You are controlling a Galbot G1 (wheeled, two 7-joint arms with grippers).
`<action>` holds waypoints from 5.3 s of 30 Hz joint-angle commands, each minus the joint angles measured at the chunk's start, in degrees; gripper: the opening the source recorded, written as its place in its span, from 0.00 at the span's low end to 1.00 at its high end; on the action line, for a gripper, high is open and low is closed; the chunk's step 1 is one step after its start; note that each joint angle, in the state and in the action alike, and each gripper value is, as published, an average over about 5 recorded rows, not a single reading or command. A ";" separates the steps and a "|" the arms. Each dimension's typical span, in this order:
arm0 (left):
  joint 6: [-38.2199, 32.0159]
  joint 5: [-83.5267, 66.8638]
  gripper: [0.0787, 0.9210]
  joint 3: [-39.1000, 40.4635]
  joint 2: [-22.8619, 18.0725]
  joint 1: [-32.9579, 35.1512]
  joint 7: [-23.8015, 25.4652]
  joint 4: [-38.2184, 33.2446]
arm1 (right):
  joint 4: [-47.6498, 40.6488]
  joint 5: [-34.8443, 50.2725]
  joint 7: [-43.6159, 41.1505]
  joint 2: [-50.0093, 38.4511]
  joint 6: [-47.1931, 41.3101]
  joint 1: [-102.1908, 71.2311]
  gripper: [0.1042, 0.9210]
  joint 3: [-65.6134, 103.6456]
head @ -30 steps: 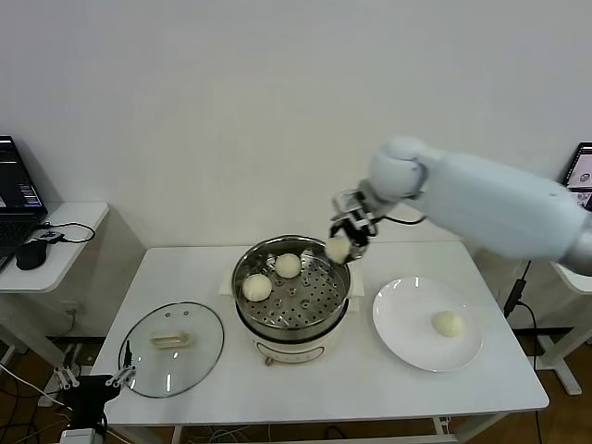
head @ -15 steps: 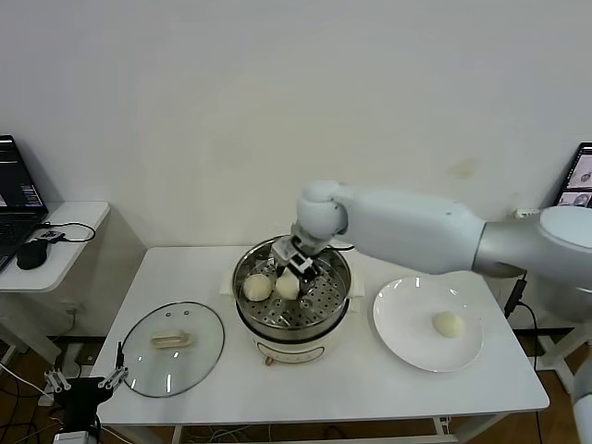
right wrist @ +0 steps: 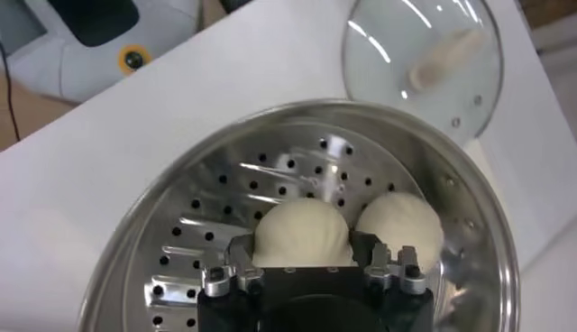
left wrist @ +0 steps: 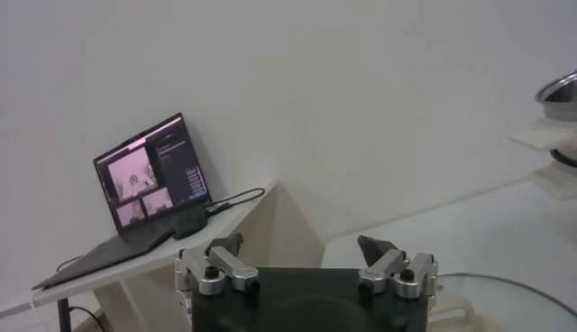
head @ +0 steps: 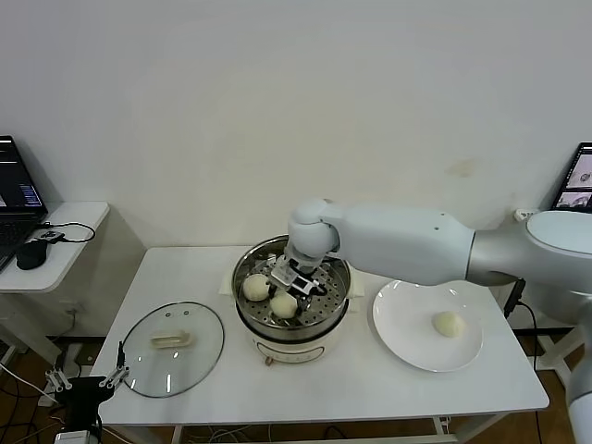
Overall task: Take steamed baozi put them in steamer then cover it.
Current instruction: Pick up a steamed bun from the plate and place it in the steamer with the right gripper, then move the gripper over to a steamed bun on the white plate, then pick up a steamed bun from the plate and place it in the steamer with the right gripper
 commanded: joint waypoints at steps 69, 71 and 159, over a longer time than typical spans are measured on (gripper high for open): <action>1.07 1.80 0.88 1.39 1.40 -0.02 0.53 -0.24 | -14.72 -22.27 -4.32 -30.89 -10.24 -40.74 0.88 45.09; 1.07 1.79 0.88 1.40 1.42 -0.07 0.51 -0.09 | -15.54 -22.61 -4.18 -30.22 -10.28 -40.95 0.88 45.16; 1.19 0.58 0.88 2.36 1.44 -2.18 0.21 -0.25 | -4.37 23.30 15.47 -2.65 -42.95 -3.85 0.65 4.16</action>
